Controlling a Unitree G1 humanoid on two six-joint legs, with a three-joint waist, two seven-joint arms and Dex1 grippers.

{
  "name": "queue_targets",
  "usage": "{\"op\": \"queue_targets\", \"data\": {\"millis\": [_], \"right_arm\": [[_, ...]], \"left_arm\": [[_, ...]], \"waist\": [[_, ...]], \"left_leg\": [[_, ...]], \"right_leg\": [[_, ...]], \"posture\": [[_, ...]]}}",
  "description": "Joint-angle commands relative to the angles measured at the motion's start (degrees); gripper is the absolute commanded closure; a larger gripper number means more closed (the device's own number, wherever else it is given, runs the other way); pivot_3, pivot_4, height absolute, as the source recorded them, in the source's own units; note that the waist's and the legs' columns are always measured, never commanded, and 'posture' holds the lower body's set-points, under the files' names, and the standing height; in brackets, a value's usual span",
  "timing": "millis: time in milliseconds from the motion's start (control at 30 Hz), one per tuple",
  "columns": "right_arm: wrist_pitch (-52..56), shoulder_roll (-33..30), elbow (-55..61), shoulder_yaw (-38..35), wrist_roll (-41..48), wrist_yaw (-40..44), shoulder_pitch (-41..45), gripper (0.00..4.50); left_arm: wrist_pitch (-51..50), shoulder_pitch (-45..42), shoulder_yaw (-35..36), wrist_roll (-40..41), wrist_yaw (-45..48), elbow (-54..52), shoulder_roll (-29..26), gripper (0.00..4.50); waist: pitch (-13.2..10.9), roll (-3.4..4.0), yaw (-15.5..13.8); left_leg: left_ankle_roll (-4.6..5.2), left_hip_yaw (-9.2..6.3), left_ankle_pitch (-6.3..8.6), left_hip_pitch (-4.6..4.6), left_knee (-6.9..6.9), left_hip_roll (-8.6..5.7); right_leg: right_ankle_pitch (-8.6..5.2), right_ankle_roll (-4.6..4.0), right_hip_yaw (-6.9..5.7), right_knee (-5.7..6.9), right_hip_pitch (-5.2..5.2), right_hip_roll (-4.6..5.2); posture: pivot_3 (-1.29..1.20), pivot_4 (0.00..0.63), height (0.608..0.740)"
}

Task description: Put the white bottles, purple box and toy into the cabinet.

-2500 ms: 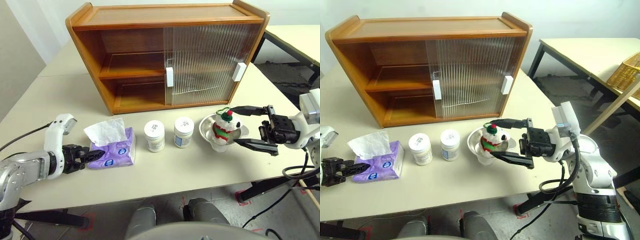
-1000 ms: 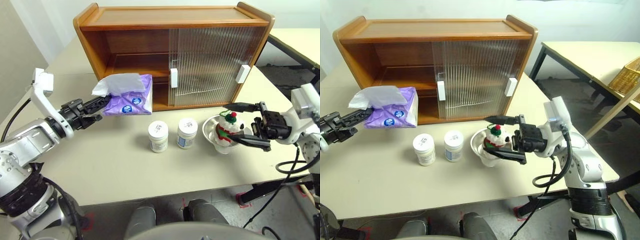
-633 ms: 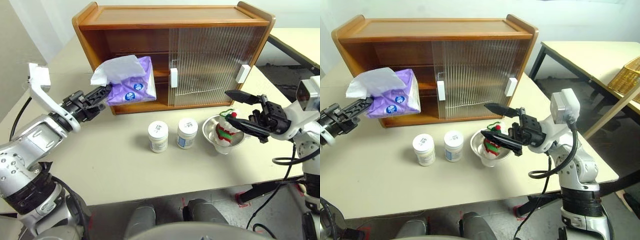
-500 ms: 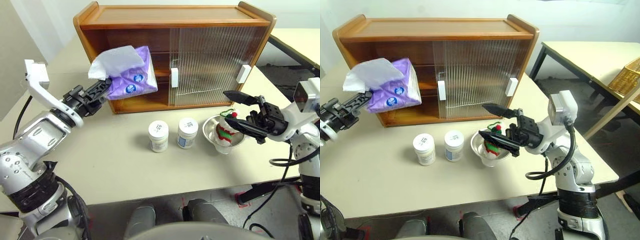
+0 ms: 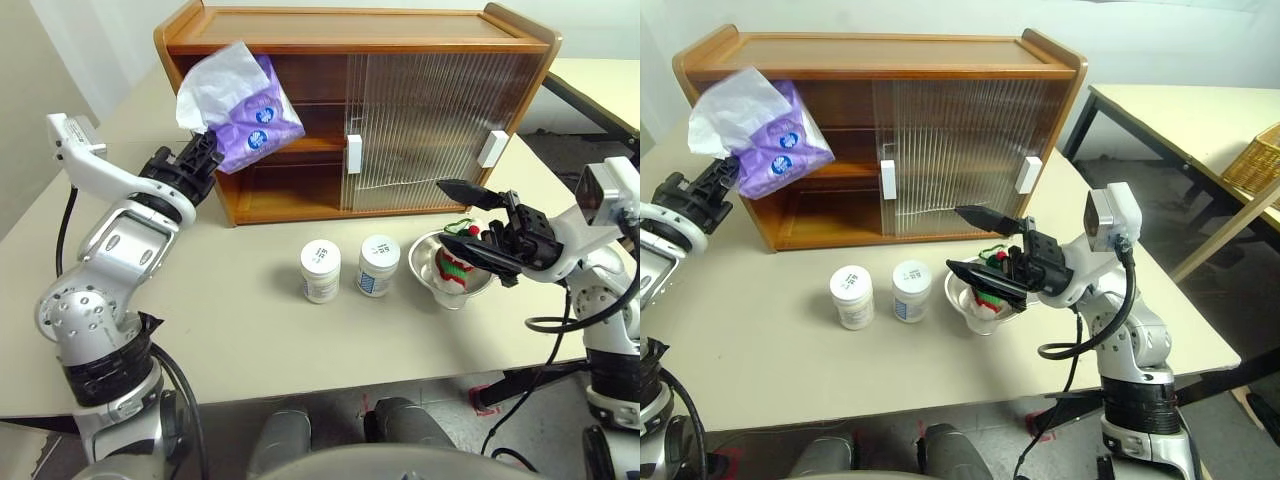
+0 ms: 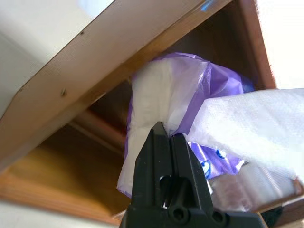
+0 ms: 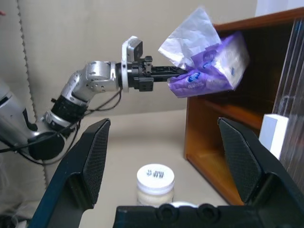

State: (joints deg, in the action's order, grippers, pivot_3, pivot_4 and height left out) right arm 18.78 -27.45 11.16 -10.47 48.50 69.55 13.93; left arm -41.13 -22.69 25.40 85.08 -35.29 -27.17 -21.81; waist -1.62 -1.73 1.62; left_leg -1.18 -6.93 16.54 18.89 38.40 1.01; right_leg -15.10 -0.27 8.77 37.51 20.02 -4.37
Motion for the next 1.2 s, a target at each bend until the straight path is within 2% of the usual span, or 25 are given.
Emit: {"op": "queue_targets", "data": {"millis": [33,200,367,600,1200], "right_arm": [[-1.1,0.71,0.83,0.25,-0.14,-0.36,-0.1,0.0],[-1.02,2.82,2.03,-0.02,1.48,-2.19,-0.21,0.0],[-0.94,3.44,3.89,0.77,0.93,-3.19,-0.92,0.0],[-0.76,3.14,3.9,1.14,0.85,-3.18,-0.31,0.0],[-2.35,4.48,6.35,2.17,0.19,-4.79,-2.92,0.0]], "left_arm": [[2.68,-0.72,-1.65,-2.97,-0.43,1.13,0.76,4.47],[5.41,-2.49,-3.38,-6.64,0.81,3.73,2.78,4.47],[6.45,-2.33,-4.11,-6.42,-0.3,3.35,5.05,4.47],[6.83,-1.93,-3.64,-7.56,-0.61,4.41,4.69,4.47],[6.45,-12.18,-6.94,-18.9,3.25,18.06,8.35,4.47]], "waist": [[0.0,0.0,0.0],[-0.01,-0.01,0.0],[-0.02,-0.03,0.02],[-0.02,-0.03,0.02],[-0.01,-0.04,0.75]], "left_leg": [[0.01,0.0,0.01,0.0,0.0,-0.01],[0.03,0.0,0.02,0.02,-0.01,-0.01],[0.05,0.0,0.03,0.04,0.0,-0.02],[0.06,0.0,0.04,0.05,0.0,-0.03],[0.16,0.0,0.09,0.12,0.08,-0.04]], "right_leg": [[0.0,0.0,0.01,0.0,0.0,0.0],[-0.01,0.01,0.01,-0.01,0.0,0.0],[0.0,0.04,0.01,-0.05,-0.02,0.0],[-0.06,0.16,0.01,-0.07,-0.03,0.0],[-0.02,0.3,0.01,-0.19,-0.05,0.01]], "posture": [[-0.03,0.017,0.74],[-0.03,0.015,0.74],[-0.03,0.014,0.74],[-0.03,0.014,0.74],[-0.11,0.005,0.74]]}}
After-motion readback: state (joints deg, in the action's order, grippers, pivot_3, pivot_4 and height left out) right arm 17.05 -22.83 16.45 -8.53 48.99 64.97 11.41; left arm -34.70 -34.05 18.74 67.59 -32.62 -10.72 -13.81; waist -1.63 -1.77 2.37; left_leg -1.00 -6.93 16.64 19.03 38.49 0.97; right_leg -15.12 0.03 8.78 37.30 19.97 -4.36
